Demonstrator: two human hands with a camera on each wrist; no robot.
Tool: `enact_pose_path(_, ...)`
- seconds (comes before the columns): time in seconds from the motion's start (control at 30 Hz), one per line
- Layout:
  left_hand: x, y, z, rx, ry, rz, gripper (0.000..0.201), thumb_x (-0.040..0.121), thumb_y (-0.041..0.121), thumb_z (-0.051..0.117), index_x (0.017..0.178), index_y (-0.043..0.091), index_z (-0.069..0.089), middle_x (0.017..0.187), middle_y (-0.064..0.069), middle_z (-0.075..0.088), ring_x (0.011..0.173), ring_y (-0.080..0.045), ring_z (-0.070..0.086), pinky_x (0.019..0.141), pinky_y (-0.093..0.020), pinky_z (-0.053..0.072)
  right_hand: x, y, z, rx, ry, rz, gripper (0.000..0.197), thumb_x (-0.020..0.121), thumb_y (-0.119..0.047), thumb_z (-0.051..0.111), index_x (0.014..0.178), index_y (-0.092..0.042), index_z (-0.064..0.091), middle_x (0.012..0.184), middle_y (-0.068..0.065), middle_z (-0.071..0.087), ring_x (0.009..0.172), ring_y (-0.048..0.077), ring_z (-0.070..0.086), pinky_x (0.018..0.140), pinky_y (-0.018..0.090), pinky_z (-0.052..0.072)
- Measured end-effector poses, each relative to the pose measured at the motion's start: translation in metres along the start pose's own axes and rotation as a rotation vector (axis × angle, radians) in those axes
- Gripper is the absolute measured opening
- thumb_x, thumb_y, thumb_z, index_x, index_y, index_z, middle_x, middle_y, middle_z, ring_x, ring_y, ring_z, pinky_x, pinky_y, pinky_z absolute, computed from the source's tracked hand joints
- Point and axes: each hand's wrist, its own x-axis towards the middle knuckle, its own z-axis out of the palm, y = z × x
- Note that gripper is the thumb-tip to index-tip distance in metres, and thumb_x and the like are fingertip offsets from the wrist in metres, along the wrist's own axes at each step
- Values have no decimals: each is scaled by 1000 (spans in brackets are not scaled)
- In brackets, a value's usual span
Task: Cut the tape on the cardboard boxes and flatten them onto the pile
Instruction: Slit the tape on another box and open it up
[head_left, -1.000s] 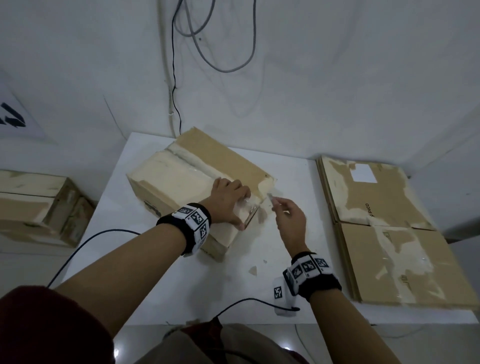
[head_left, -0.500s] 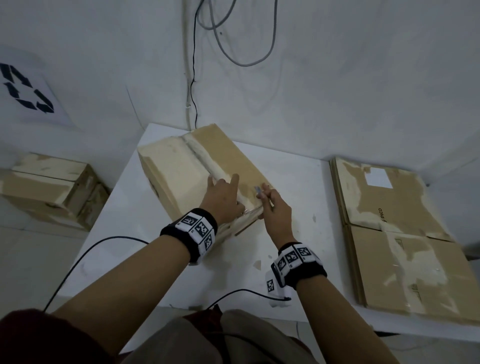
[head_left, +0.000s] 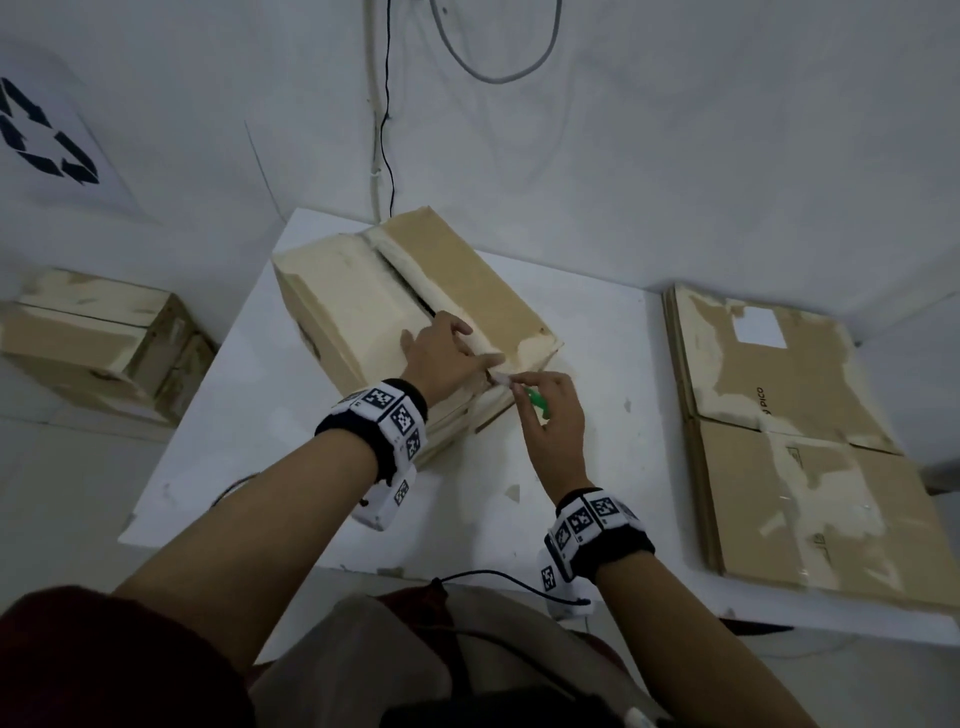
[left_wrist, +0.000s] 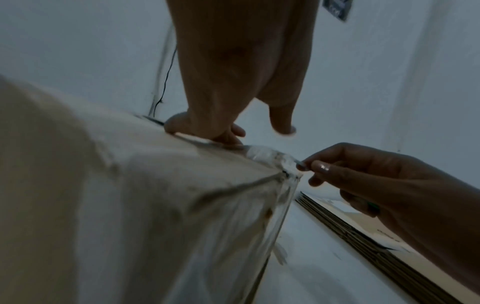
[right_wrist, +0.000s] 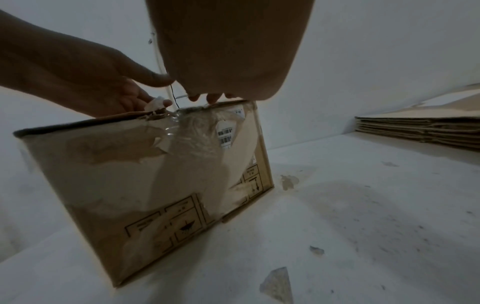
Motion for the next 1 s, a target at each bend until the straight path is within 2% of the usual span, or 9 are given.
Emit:
enact_pose_path(0.1,-1,-8,7,-180,89,-42,37,79,38,74,97,17,50,77,8,62,90,-15,60,115,-44,12,-5,-2,1,29,-85,112,15,100,-35,54,110,-28,63,101,-15,64,95,5,59,76,20,46)
enact_pose_path(0.17,-1,-11,10,-250,98,-53,33,77,25,77,92,17,48,69,12,59,86,-14,60,114,-44,16,-7,-3,0,43,-118,149,13,98,-37,56,107,-30,62,102,-18,67,96,3,61,78,25,50)
enact_pose_path(0.23,2,-14,10,-309,91,-52,36,73,19,80,85,23,46,66,14,61,88,-15,64,112,-46,24,-8,-5,-1,-5,-147,108,12,97,-36,58,101,-26,64,101,-17,68,97,4,62,81,33,54)
enact_pose_path(0.33,5,-18,10,-376,73,-50,41,61,24,82,80,26,45,67,11,68,95,-16,67,108,-48,34,-8,-6,1,-52,-188,75,16,97,-34,58,95,-19,64,96,-14,69,93,8,63,78,40,54)
enact_pose_path(0.47,9,-22,12,-486,73,-88,43,47,28,78,76,23,47,67,6,70,92,-20,69,98,-47,47,-8,-10,6,-101,-160,73,17,99,-33,56,92,-19,60,89,-10,65,85,9,59,75,39,52)
enact_pose_path(0.6,10,-22,12,-503,64,-98,42,47,27,78,75,24,47,70,1,71,90,-22,70,95,-47,49,-10,-14,8,-116,-144,91,20,99,-30,55,86,-15,55,79,-8,60,75,9,53,69,37,49)
enact_pose_path(0.77,10,-21,11,-442,59,-111,42,58,22,82,75,23,44,77,-3,73,90,-20,70,94,-46,49,-3,-22,9,-138,-147,126,16,99,-30,55,90,-17,57,78,-15,57,76,9,54,69,34,48)
enact_pose_path(0.9,11,-19,11,-455,77,-167,45,47,30,80,72,26,43,84,-9,73,91,-24,69,92,-45,51,-8,-22,12,-114,-119,149,18,100,-29,54,86,-18,53,76,-4,57,71,13,52,66,39,48)
enact_pose_path(1.0,13,-20,11,-488,53,-196,48,41,34,80,72,26,45,91,-15,72,92,-28,69,90,-46,52,-9,-19,8,-128,-126,147,20,100,-31,54,85,-18,53,76,-6,58,72,12,53,67,38,48)
